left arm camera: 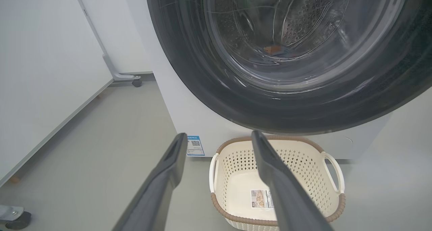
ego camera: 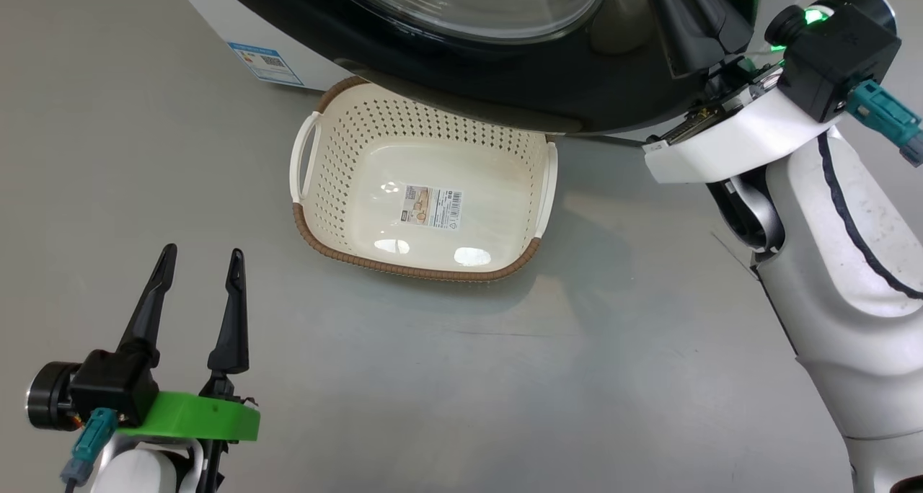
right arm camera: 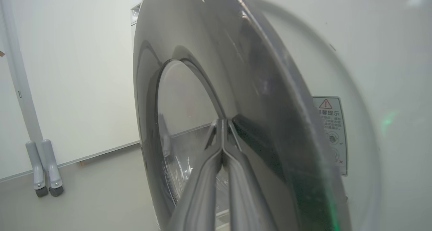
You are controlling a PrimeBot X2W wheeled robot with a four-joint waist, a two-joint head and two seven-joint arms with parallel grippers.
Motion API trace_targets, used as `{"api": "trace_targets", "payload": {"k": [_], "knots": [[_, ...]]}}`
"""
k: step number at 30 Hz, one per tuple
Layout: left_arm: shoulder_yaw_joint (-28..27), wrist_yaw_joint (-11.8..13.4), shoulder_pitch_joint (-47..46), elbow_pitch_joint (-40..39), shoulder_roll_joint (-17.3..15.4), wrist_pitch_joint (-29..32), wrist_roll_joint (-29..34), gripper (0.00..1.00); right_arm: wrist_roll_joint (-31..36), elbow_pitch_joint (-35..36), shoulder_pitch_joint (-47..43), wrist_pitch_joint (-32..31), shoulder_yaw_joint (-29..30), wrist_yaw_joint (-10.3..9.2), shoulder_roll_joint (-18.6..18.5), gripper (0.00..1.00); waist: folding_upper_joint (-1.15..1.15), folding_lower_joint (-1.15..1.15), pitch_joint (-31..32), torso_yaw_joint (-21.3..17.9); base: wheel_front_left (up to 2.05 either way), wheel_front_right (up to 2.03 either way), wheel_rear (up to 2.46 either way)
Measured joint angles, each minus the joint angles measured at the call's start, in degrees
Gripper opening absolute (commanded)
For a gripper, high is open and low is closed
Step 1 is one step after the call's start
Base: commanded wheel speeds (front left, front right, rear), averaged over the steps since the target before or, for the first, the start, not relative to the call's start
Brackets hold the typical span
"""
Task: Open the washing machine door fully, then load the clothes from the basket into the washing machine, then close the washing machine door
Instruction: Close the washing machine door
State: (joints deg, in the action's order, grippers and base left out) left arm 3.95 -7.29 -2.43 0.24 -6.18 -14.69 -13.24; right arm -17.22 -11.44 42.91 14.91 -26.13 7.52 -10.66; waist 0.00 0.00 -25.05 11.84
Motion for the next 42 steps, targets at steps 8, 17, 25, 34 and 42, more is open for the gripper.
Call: {"api": "trace_targets", "payload": {"k": [8,17,25,34,42], "knots": [[1.6,0.0,-0.5,-1.4,0.1,0.0,-0.3,1.00,0.3,-0.2,3.1,0.0,0.9,0.00,-1.7,0.00,0.00,0.00,-2.1,0.5,0.00,0.00,0.00],[4.0,0.0,-1.8,-2.7,0.7,0.0,-0.5,1.00,0.7,-2.4,8.6,0.0,4.6,0.02,-3.3,0.00,0.00,0.00,-4.5,1.7,0.00,0.00,0.00],[5.7,0.0,-3.3,-3.0,1.3,0.0,-0.6,1.00,2.3,-4.4,11.5,0.6,6.7,1.57,-4.2,0.00,0.00,0.00,-4.9,2.9,0.00,0.00,0.00],[5.2,0.0,-3.4,-2.8,1.5,0.0,-0.8,1.00,2.7,-6.0,11.8,0.6,6.5,1.94,-4.1,0.00,0.00,0.00,-4.3,2.6,0.00,0.00,0.00],[4.9,0.0,-3.4,-1.3,1.7,0.0,-0.9,1.00,2.6,-6.7,10.0,0.5,6.2,0.53,-3.9,0.00,0.00,0.00,-2.1,1.8,0.00,0.00,0.00]]}}
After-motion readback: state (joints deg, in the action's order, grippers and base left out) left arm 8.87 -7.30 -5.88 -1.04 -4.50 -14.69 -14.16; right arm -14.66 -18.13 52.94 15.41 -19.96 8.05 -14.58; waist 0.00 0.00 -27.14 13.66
